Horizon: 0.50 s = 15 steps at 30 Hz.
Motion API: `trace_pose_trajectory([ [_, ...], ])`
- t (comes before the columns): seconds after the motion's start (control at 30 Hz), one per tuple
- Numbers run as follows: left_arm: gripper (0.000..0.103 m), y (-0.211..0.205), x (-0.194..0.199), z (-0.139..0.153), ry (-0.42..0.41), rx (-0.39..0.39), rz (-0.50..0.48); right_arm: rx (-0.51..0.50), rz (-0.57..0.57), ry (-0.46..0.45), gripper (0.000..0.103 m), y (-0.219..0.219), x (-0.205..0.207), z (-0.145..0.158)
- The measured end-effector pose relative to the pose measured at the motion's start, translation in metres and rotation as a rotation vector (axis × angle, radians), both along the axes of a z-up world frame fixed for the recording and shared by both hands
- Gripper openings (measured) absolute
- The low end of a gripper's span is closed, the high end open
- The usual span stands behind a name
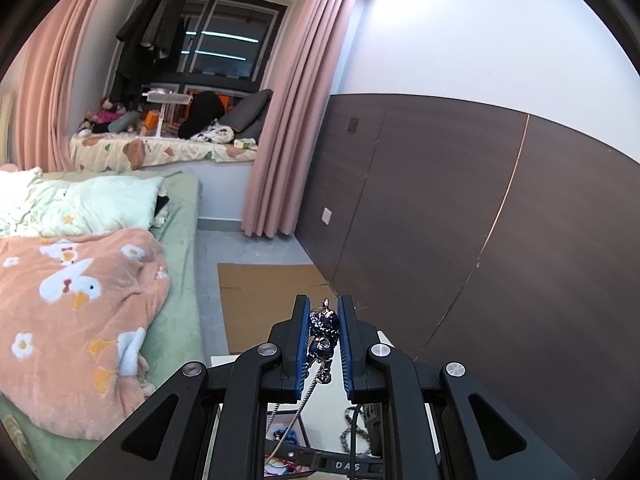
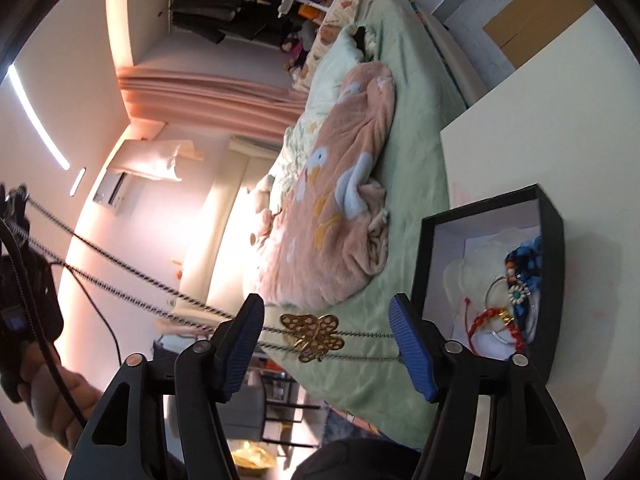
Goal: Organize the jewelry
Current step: 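Carry the butterfly necklace with the right gripper while the left gripper carries the skull pendant toward the box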
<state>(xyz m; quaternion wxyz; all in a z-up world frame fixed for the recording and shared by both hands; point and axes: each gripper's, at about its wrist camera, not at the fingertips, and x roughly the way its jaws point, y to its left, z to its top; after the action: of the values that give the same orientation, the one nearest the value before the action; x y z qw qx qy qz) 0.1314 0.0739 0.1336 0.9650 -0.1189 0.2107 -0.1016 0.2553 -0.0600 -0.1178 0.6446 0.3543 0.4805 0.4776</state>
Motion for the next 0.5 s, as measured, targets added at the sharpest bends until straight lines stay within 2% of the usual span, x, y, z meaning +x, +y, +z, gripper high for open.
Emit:
trace_pose_trajectory([
  [0.07,0.014,-0.001,0.003,-0.003,0.005,-0.007,-0.003,-0.003,0.013,0.001,0.053,-0.001,-0.002,-0.002],
  [0.13,0.014,-0.002,0.004,-0.004,0.008,-0.013,-0.008,-0.01,0.018,0.008,0.05,-0.001,-0.002,-0.004],
  [0.3,0.014,-0.012,0.011,-0.013,0.02,-0.015,-0.037,-0.04,-0.017,0.041,0.05,-0.01,0.005,-0.011],
  [0.5,0.014,-0.014,0.024,-0.034,0.052,-0.012,-0.029,-0.067,-0.138,0.104,0.051,-0.046,0.02,-0.018],
])
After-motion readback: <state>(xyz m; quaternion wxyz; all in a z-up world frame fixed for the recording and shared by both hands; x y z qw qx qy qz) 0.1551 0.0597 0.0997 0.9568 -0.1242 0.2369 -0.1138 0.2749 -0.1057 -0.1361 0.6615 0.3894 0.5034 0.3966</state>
